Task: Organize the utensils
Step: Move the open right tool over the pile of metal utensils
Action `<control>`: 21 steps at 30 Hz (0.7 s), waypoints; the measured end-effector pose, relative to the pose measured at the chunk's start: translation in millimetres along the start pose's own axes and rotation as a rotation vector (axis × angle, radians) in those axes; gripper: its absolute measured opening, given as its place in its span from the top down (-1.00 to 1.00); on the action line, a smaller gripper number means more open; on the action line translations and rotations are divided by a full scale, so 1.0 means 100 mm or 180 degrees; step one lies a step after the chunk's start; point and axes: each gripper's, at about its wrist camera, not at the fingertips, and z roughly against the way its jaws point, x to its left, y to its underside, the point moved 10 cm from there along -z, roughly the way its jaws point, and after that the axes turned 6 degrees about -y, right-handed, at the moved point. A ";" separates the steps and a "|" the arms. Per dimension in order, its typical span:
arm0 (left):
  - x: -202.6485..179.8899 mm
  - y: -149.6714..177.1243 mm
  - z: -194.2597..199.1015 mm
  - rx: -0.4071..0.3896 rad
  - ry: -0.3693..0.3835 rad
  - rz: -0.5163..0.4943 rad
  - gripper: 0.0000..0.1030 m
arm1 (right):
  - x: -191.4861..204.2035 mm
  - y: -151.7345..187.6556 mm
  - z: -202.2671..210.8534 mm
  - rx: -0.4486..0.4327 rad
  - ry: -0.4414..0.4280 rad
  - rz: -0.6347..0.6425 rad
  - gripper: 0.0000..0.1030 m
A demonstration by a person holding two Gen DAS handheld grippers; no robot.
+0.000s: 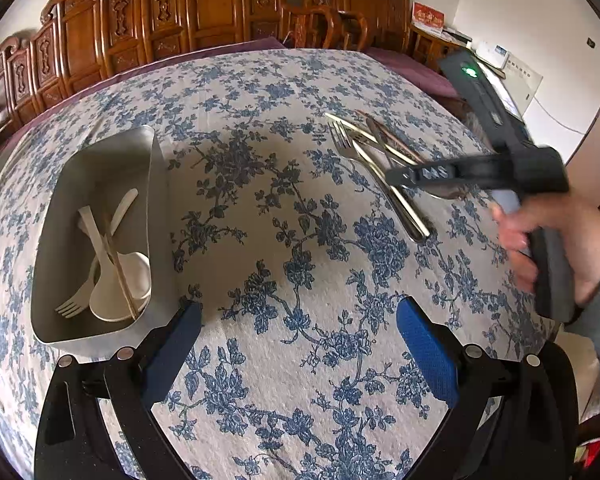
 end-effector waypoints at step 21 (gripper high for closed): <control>-0.20 -0.07 -0.01 0.0001 0.0058 -0.0053 -0.83 | -0.11 0.33 0.17 0.0003 -0.0163 -0.0047 0.40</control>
